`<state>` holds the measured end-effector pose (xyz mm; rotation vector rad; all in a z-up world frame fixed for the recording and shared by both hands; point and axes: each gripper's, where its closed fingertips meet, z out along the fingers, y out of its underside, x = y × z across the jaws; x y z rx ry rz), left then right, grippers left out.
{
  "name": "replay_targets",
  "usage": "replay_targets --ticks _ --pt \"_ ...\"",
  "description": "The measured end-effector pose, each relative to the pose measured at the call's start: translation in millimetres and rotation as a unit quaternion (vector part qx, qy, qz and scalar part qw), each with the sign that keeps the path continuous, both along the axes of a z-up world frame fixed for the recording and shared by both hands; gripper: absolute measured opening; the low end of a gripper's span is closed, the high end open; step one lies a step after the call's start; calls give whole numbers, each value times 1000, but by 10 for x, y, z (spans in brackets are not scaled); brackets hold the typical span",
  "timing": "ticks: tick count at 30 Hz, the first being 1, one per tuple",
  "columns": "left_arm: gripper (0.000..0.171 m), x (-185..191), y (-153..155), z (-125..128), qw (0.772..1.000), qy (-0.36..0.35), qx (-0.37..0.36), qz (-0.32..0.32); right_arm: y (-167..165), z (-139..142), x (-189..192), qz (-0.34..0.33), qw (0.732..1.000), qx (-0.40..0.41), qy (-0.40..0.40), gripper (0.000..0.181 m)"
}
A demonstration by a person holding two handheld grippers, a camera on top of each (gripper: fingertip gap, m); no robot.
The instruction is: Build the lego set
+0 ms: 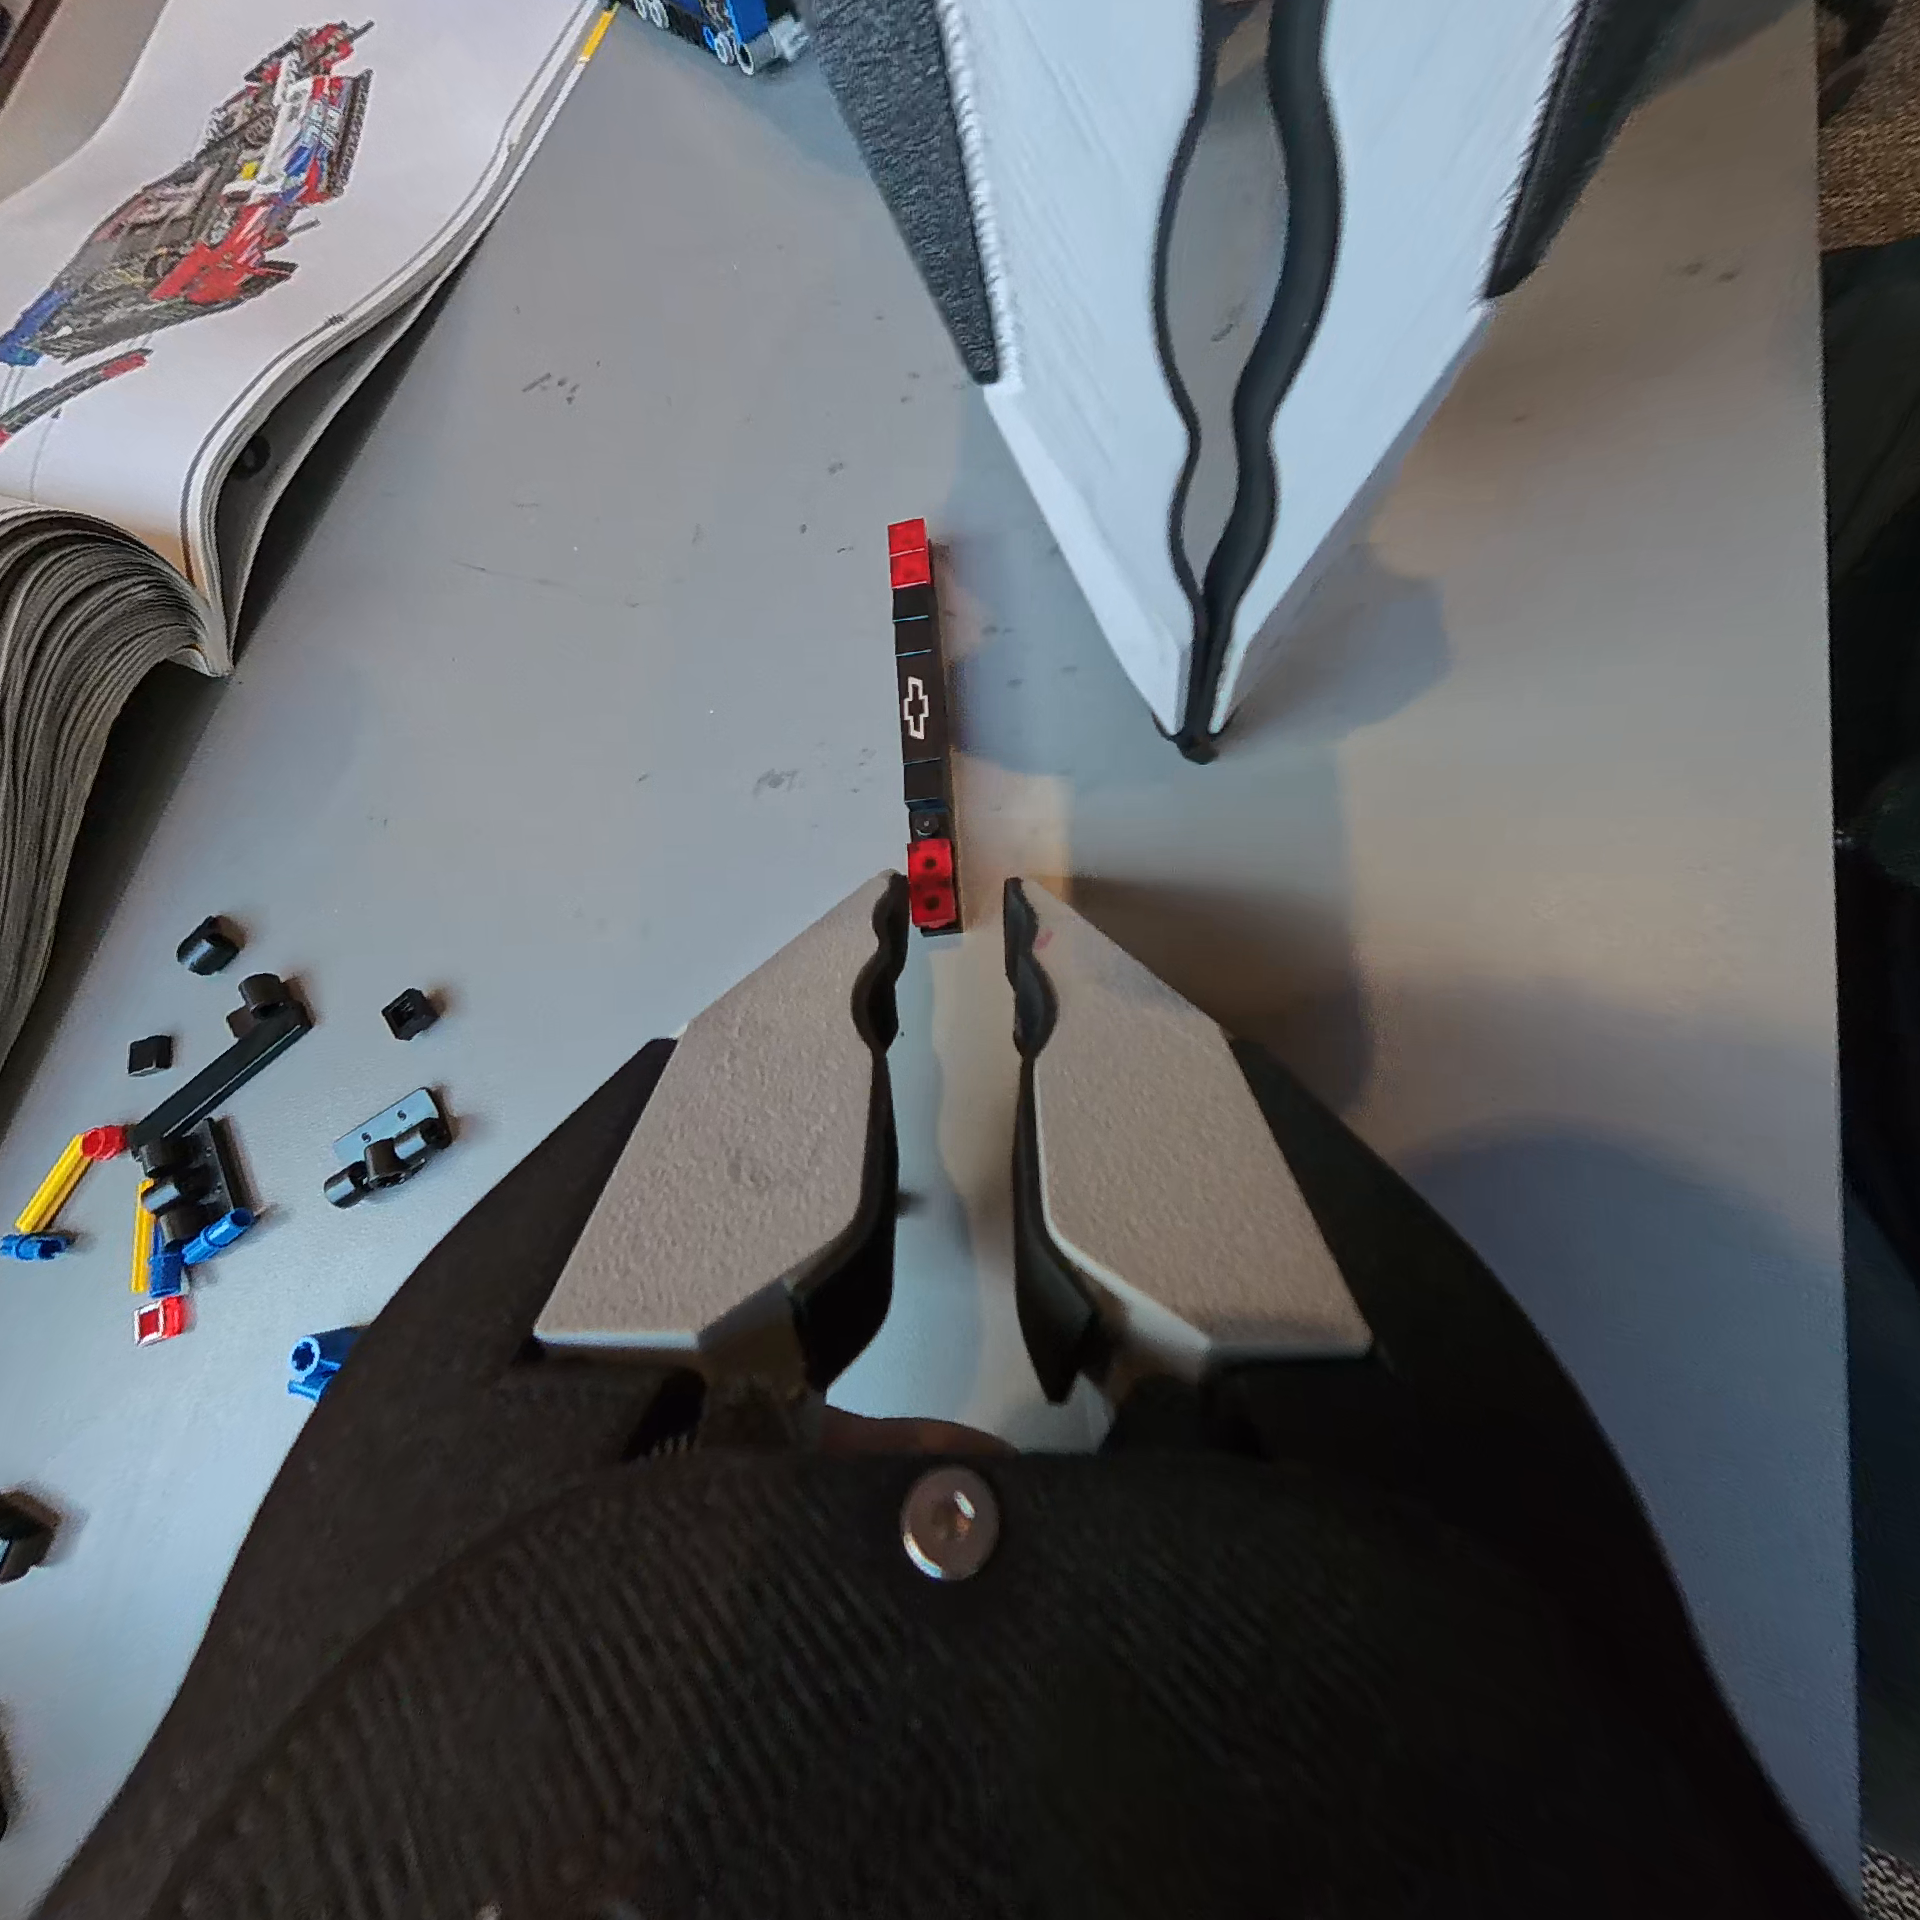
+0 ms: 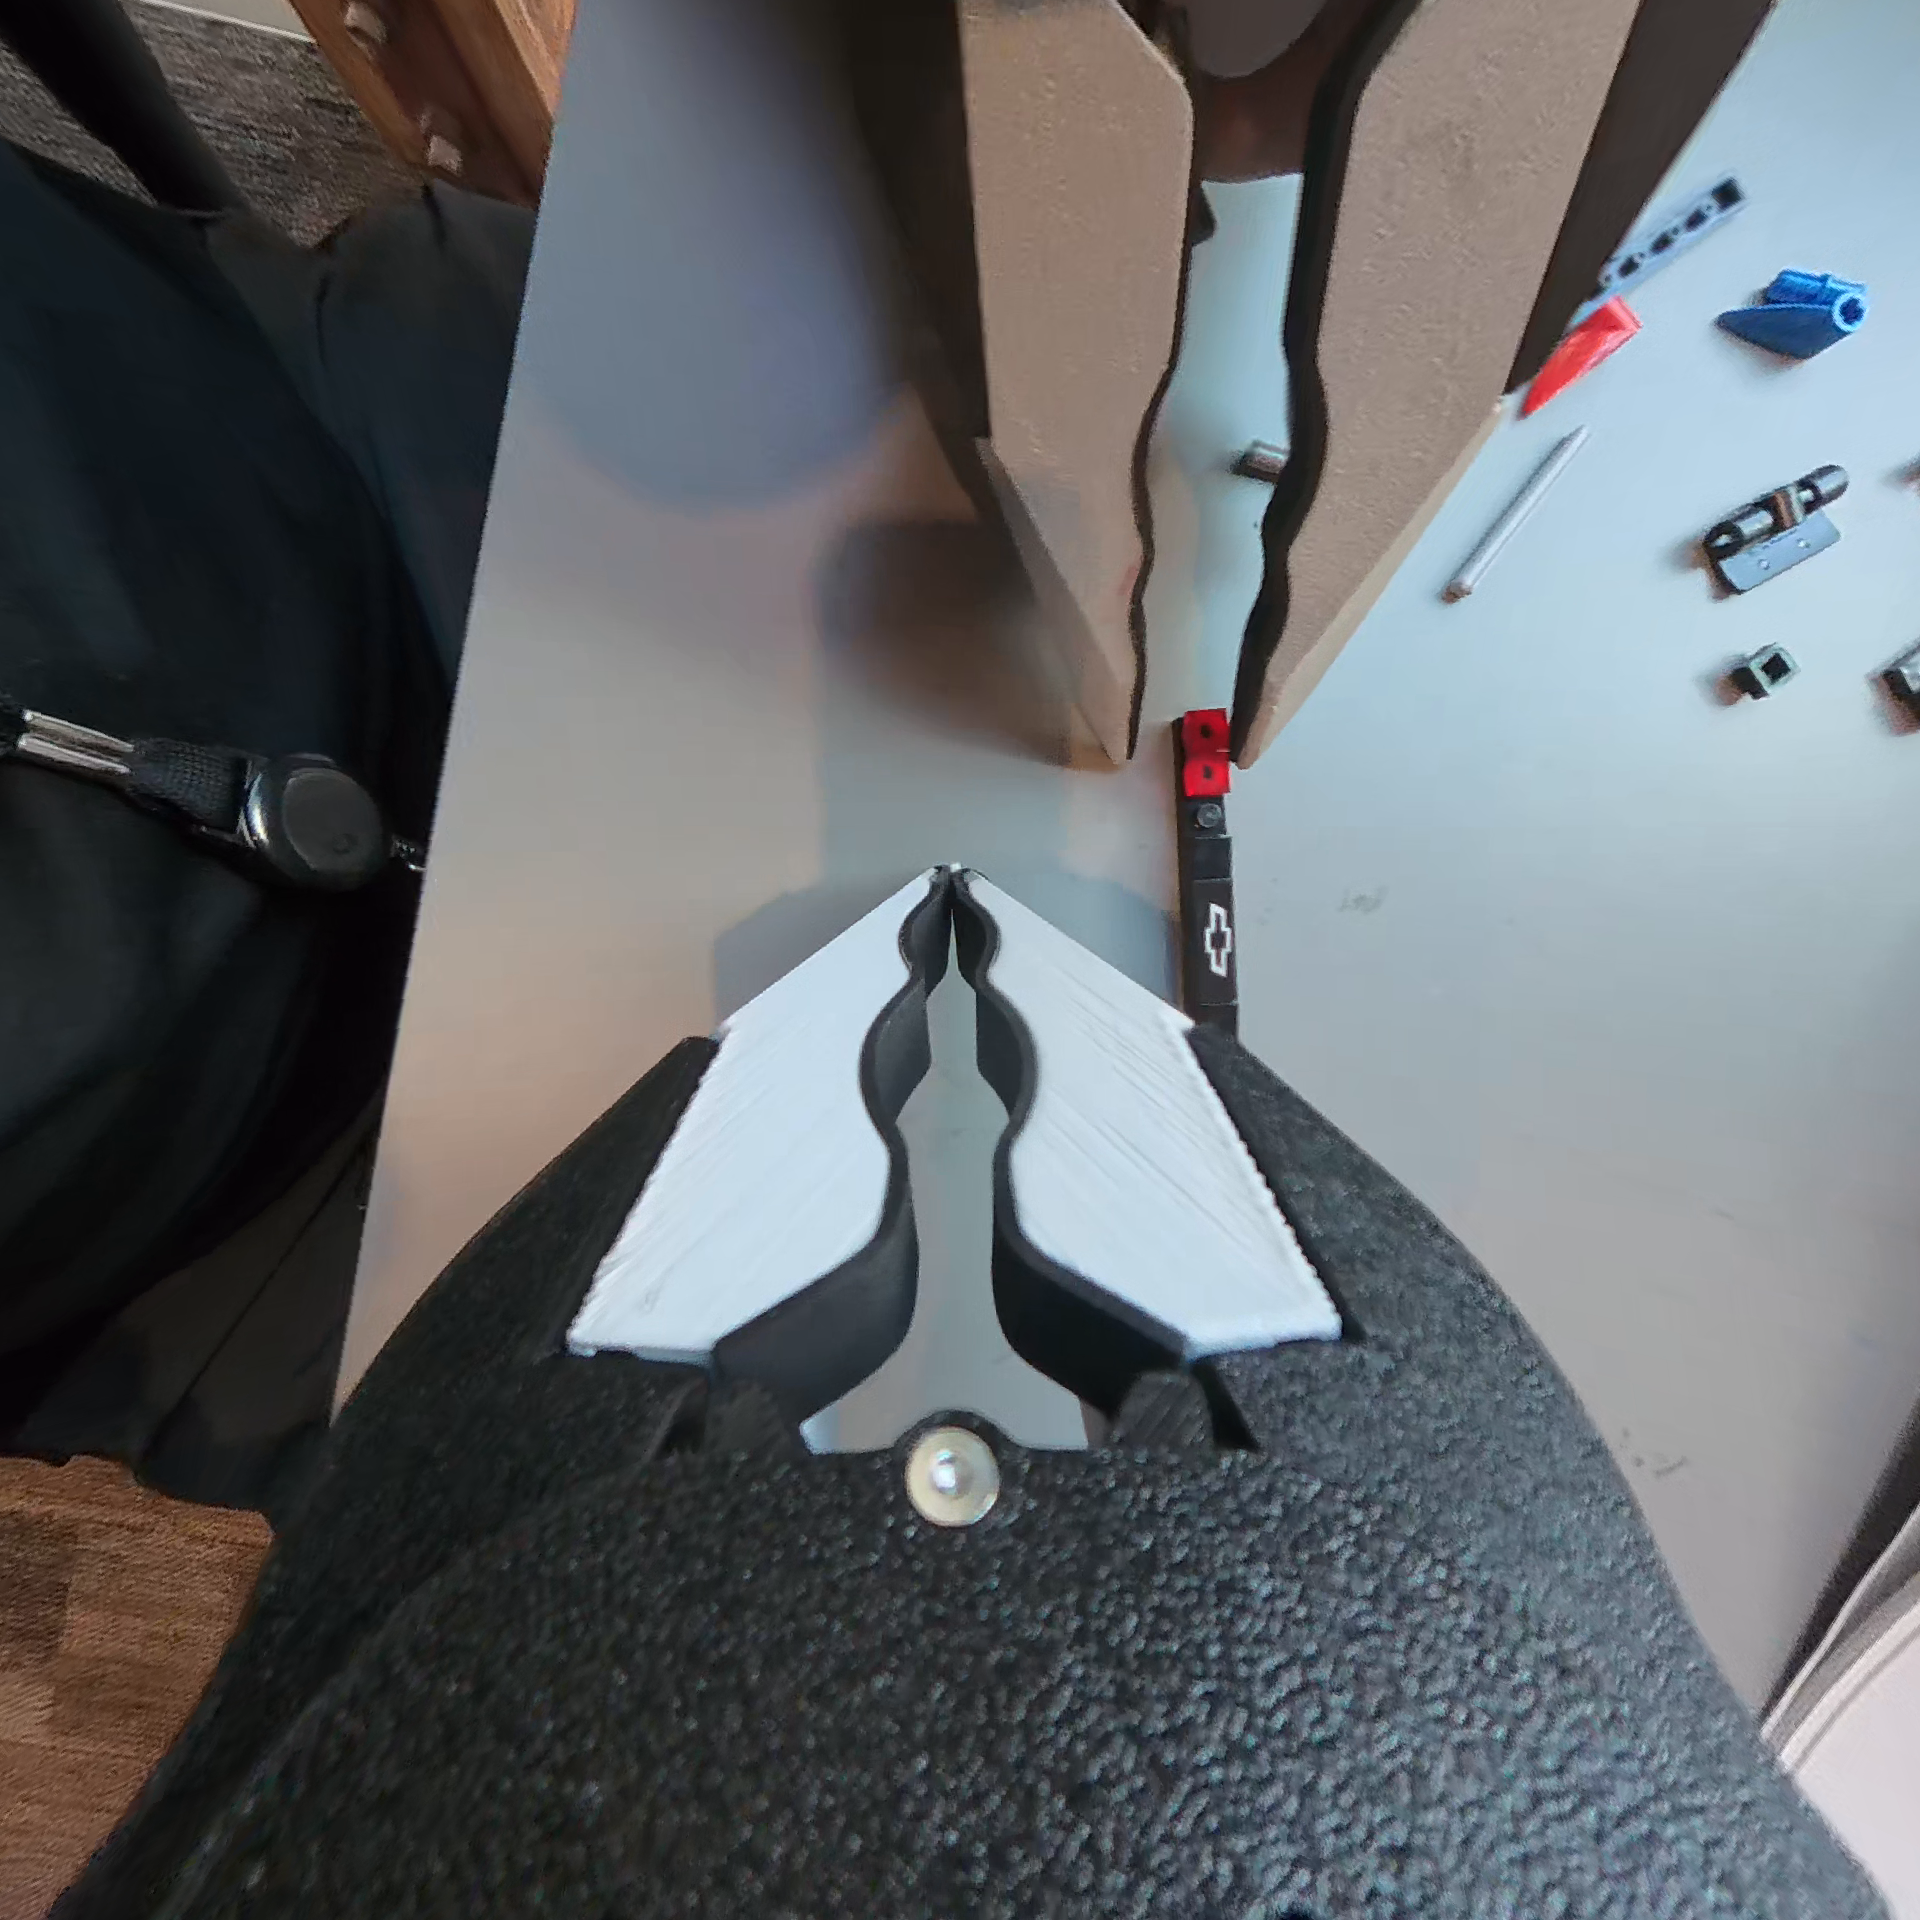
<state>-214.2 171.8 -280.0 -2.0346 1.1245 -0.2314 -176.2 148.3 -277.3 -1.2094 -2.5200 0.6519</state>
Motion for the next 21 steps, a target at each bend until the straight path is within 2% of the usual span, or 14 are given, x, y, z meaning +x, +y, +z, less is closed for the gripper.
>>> replay_targets --ticks 7,15,21 --pt "14 4 -5 -1 1000 0 -1 -2 77 32 -78 -17 1000 -12 4 0" --pt "13 5 -5 -3 1000 -2 -4 -2 13 17 -8 21 1000 7 4 12" --pt "13 5 -7 -2 1000 -1 -3 -3 15 -29 -15 44 999 26 -5 12"
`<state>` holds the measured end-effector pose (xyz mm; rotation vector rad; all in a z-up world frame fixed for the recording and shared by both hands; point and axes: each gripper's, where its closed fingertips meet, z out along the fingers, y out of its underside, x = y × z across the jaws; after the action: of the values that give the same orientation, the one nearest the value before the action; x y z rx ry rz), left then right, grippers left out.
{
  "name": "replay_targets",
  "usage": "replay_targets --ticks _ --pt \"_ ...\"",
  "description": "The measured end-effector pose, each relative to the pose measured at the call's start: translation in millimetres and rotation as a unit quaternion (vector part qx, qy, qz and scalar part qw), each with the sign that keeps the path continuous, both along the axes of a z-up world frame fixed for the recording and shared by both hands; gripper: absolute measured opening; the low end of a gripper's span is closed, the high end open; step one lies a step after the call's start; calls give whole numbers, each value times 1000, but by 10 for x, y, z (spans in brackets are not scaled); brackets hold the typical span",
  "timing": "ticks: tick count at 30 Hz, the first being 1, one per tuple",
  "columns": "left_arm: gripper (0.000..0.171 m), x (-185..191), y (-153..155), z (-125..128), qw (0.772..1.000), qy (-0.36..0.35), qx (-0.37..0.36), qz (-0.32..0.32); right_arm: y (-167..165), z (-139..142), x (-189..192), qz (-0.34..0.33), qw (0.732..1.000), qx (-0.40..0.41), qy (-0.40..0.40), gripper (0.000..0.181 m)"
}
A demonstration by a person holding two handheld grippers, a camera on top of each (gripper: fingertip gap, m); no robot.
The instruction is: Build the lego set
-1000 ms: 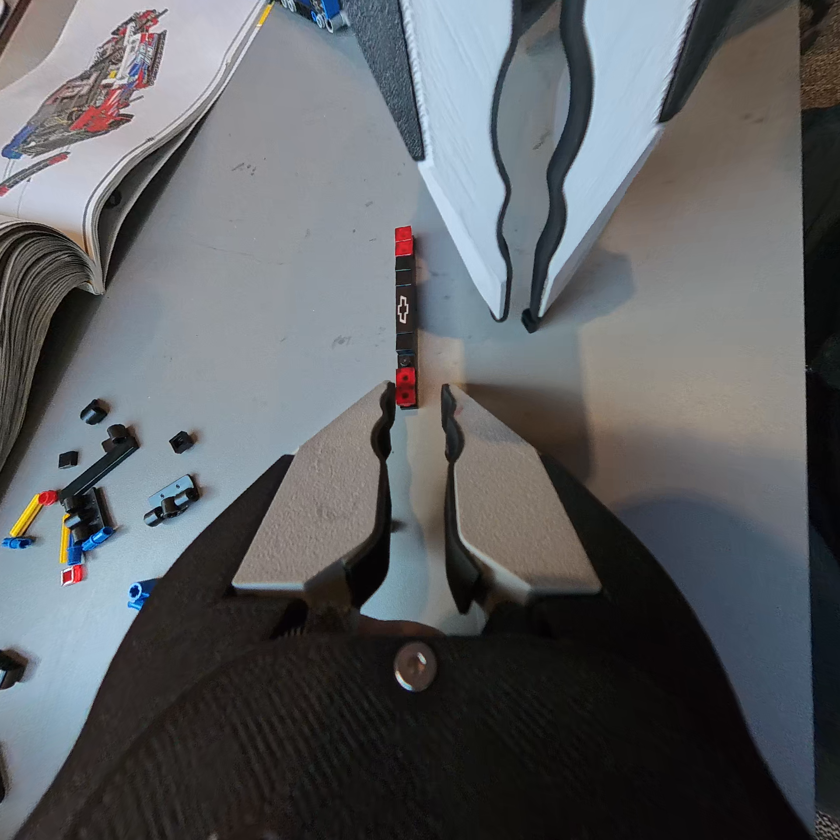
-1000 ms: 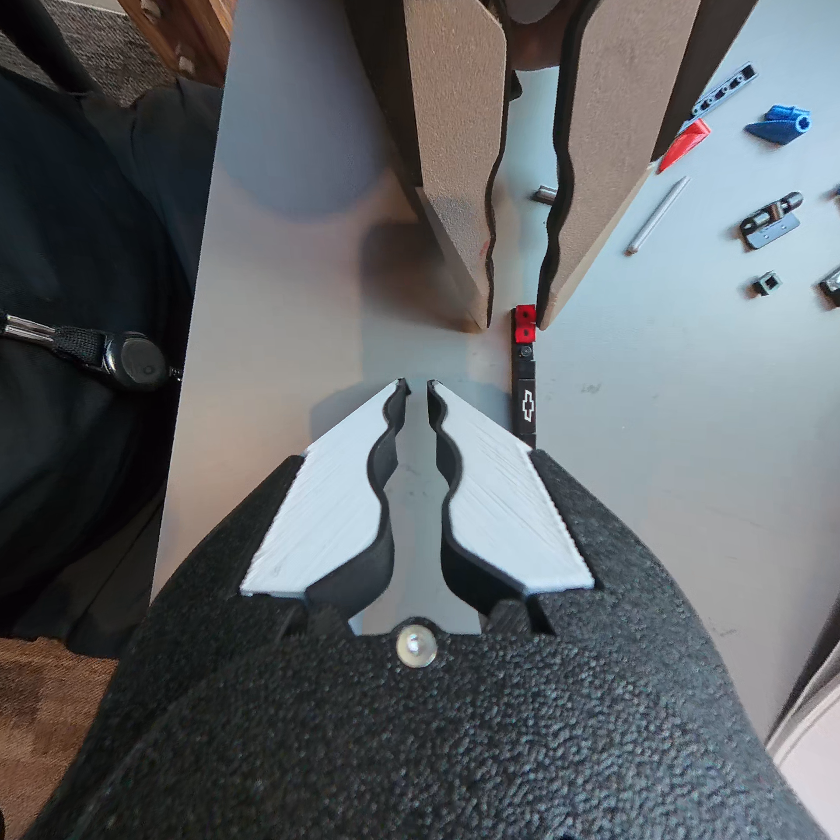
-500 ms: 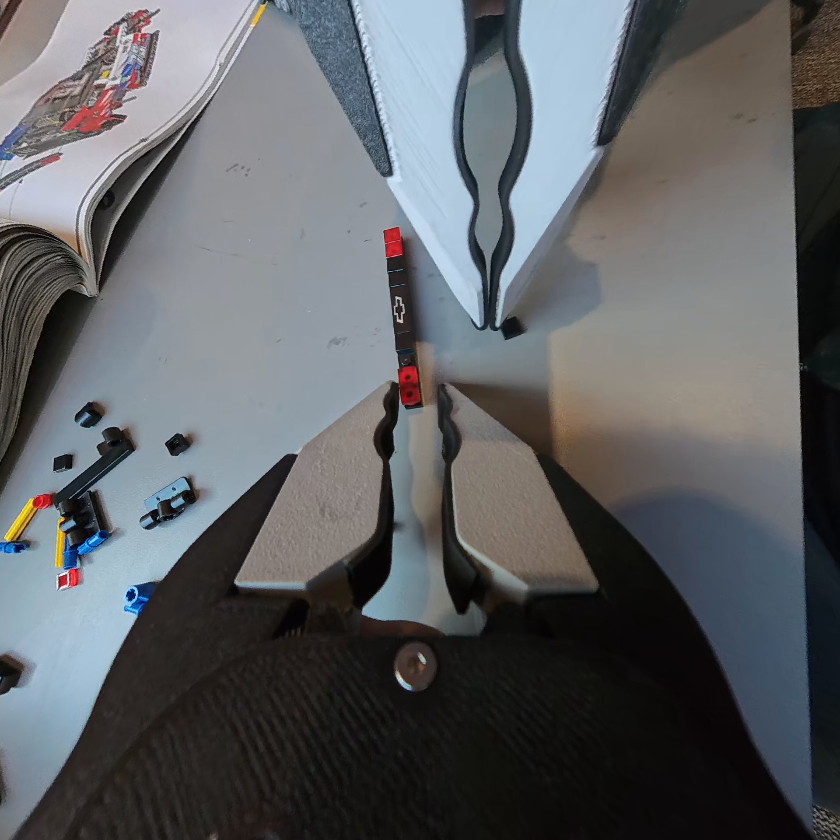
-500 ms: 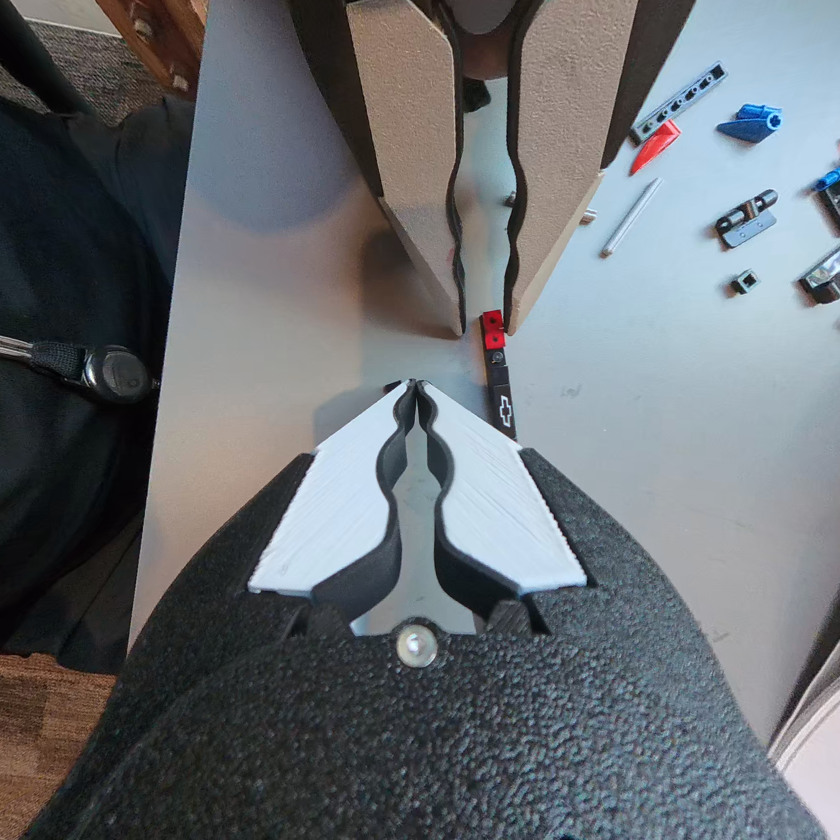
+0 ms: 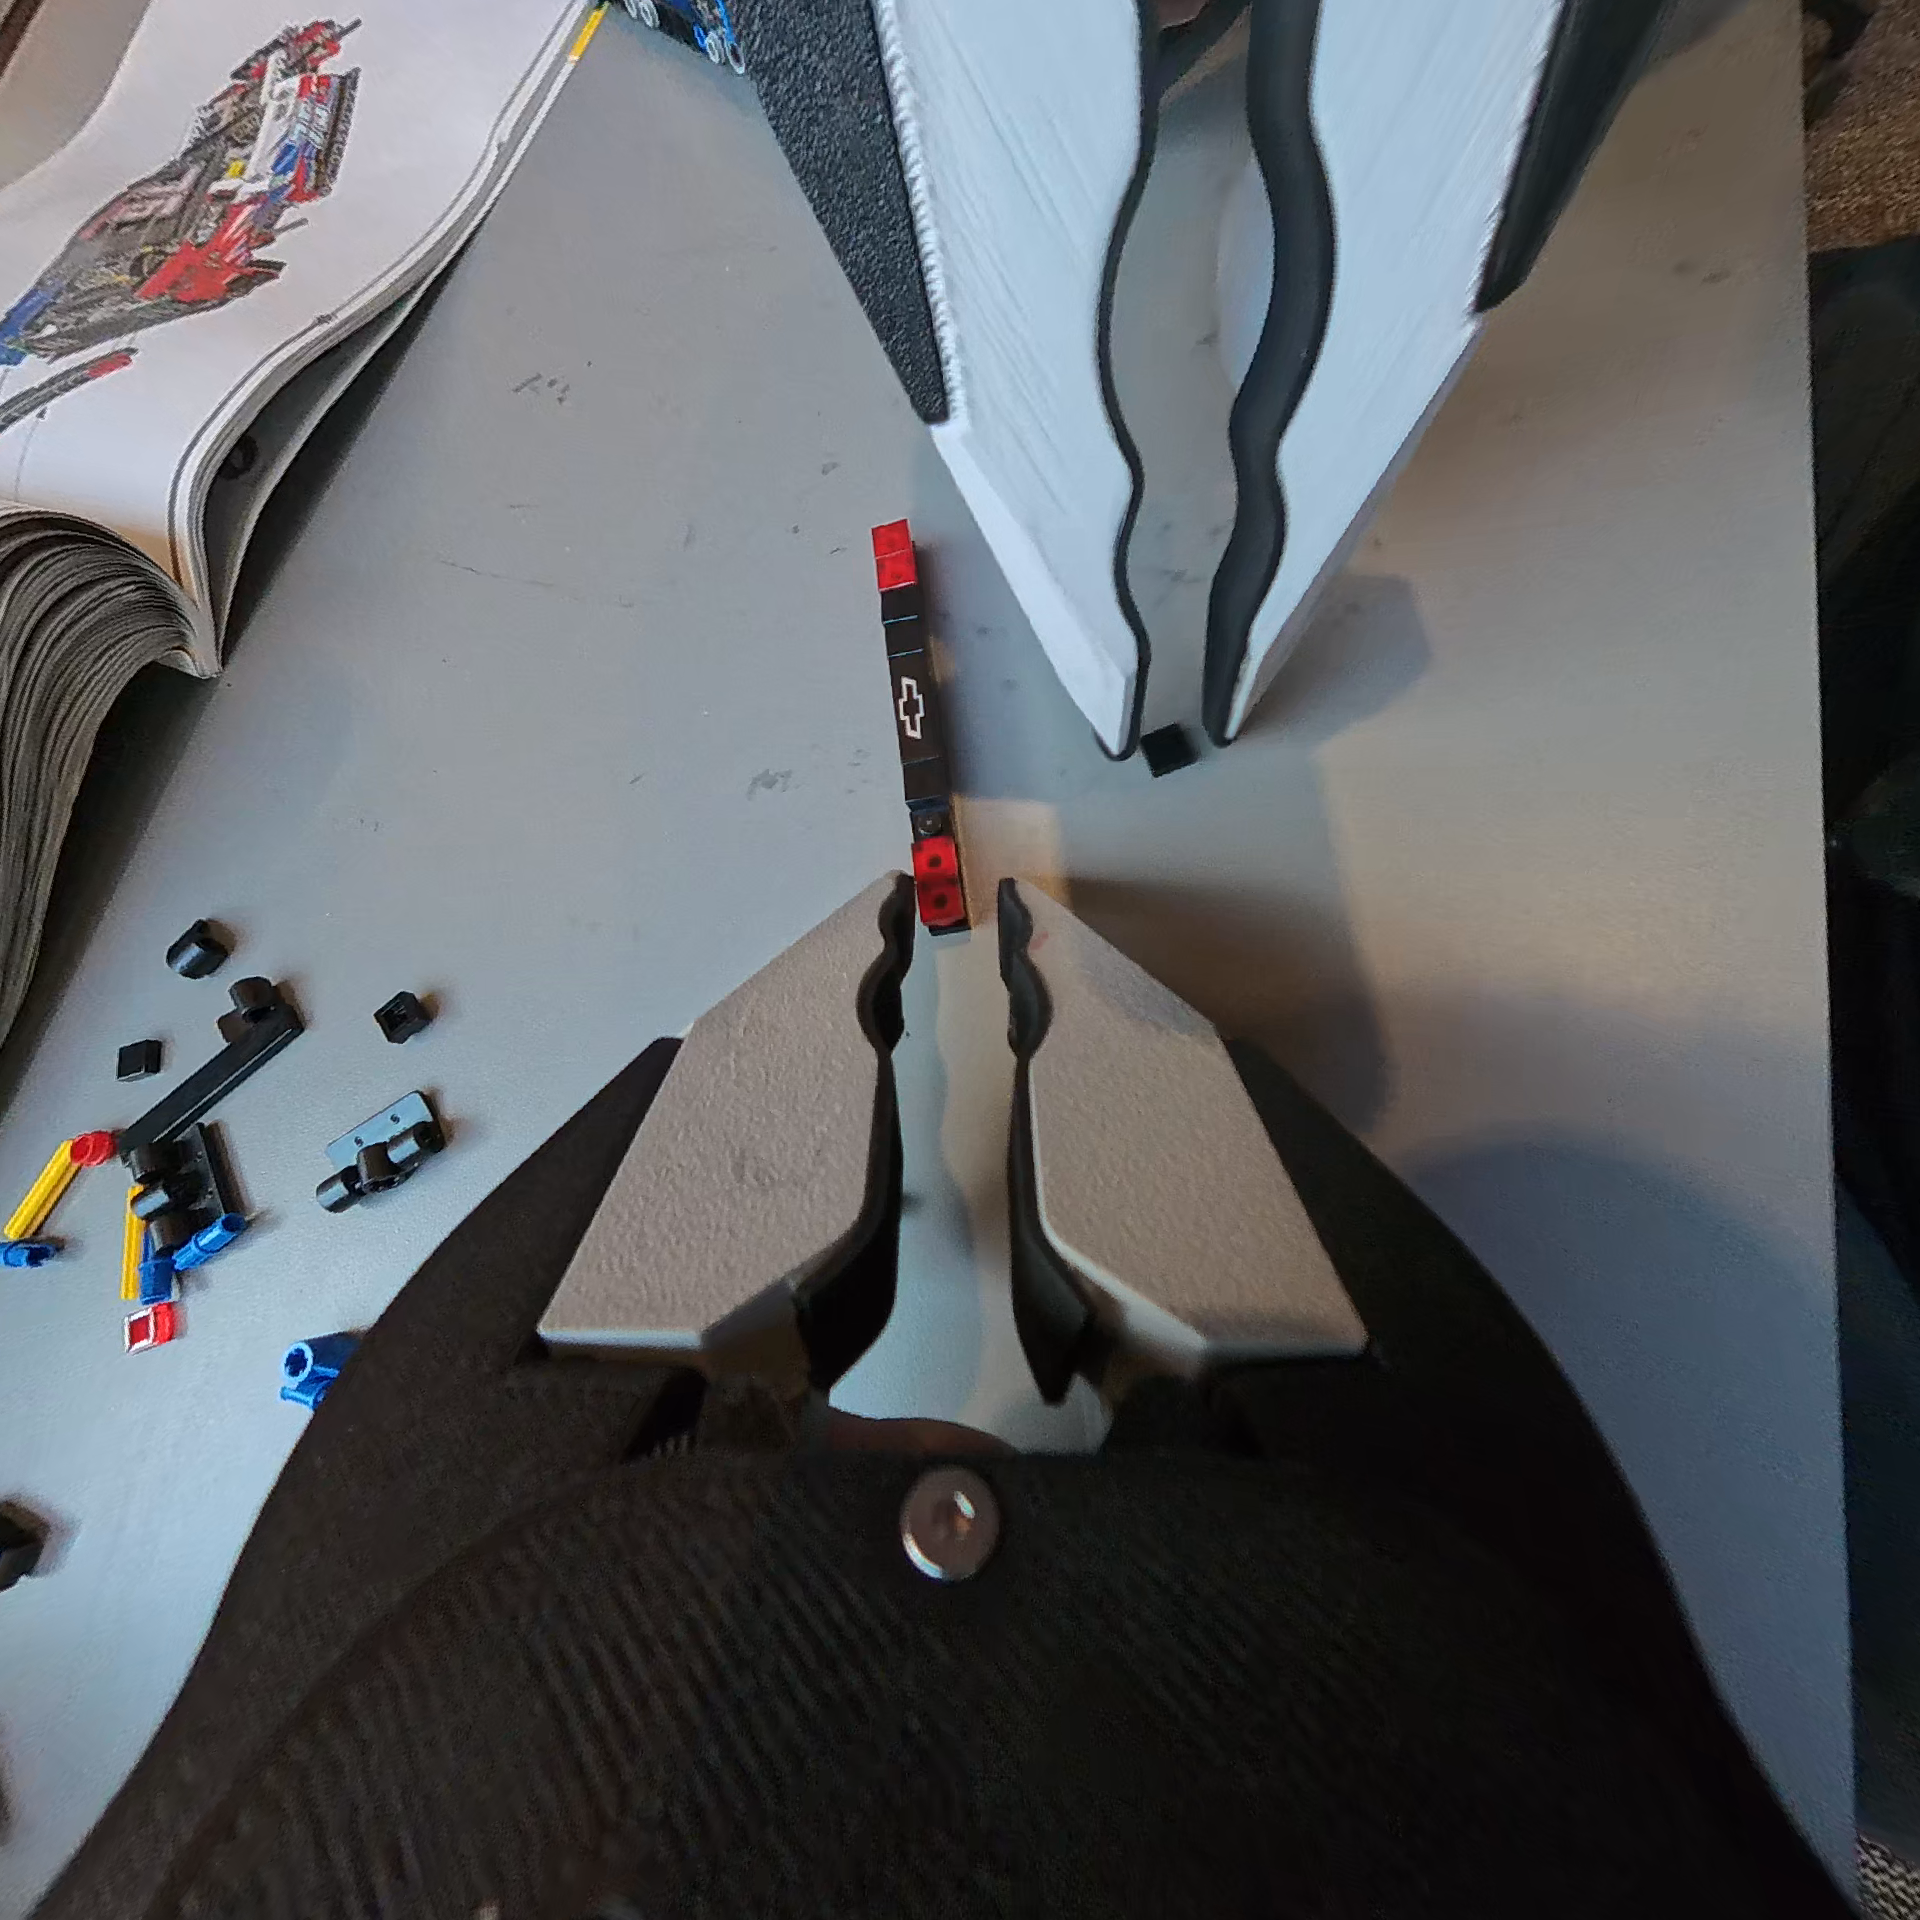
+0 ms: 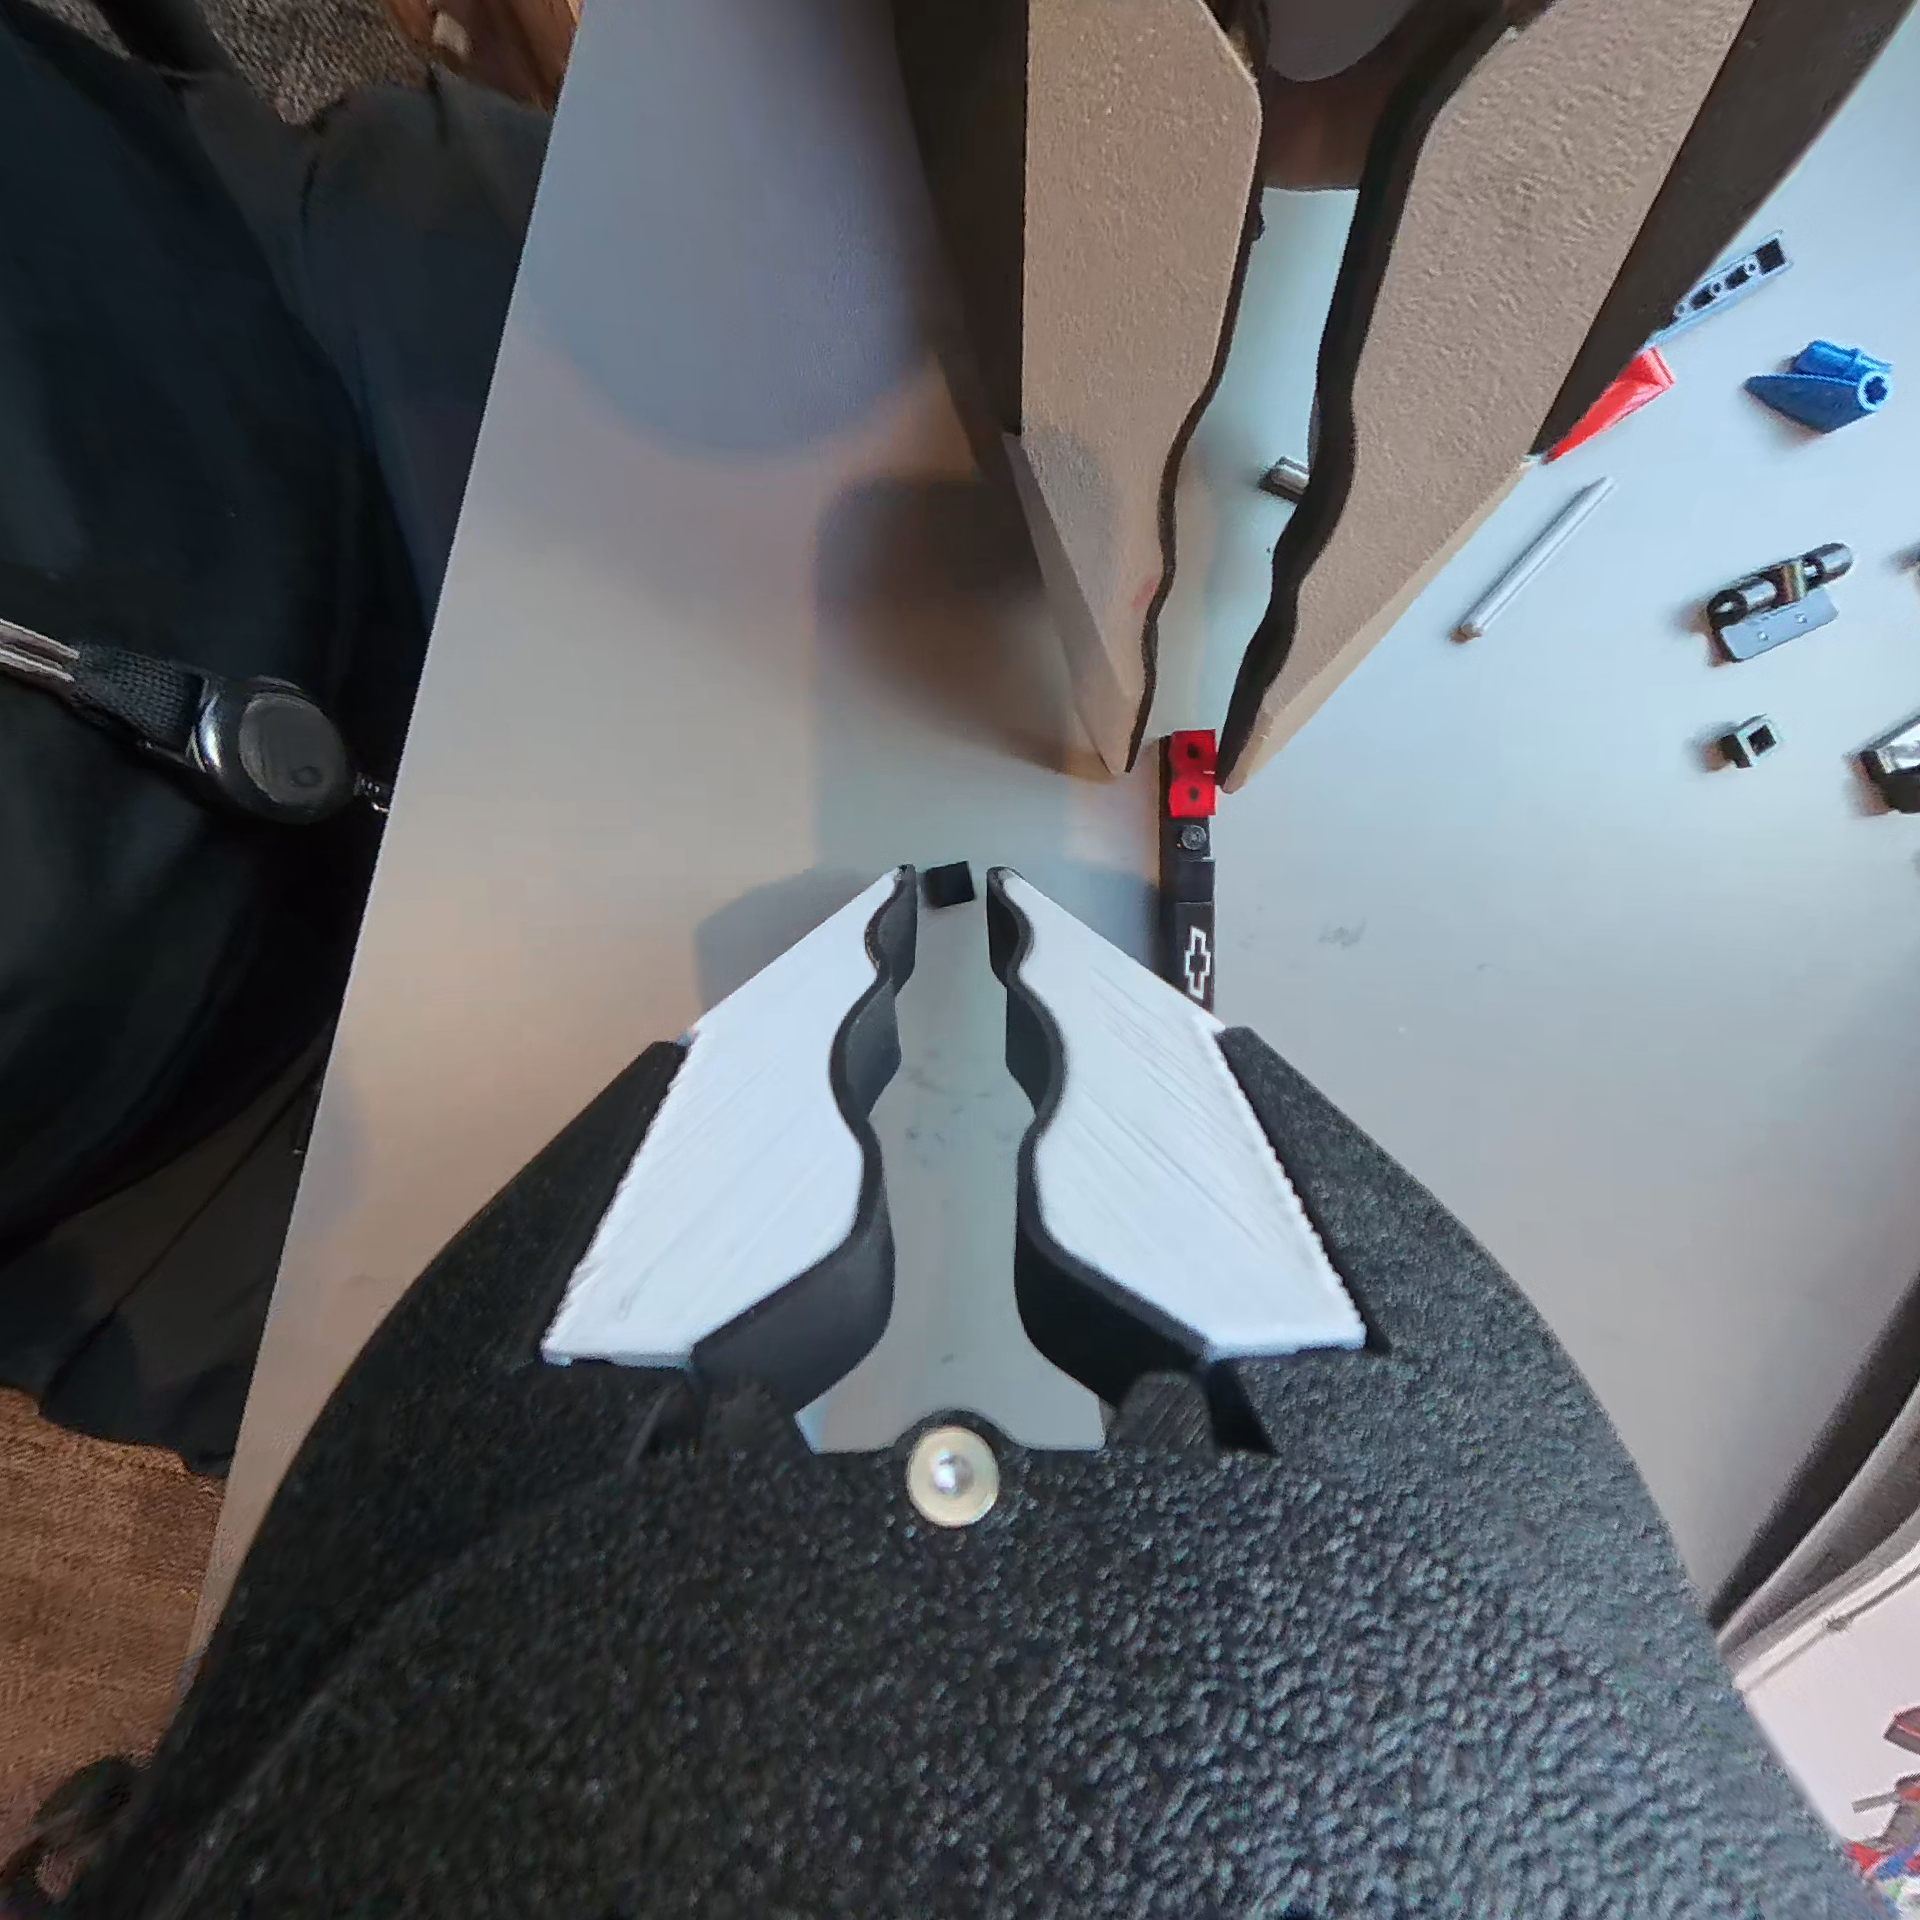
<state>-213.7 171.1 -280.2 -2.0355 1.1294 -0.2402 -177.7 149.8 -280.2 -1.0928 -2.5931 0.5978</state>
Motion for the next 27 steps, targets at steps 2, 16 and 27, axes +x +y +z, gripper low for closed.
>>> replay_targets --ticks 2,16,27 --pt "12 1 0 1 1000 0 0 0 -4 -3 3 6 1000 0 -4 12" --pt "12 4 -6 -1 1000 0 -1 -2 -9 -44 -3 47 998 -7 -35 11" --pt "11 6 -10 -3 1000 0 -1 -4 3 11 0 39 999 -14 -26 7"
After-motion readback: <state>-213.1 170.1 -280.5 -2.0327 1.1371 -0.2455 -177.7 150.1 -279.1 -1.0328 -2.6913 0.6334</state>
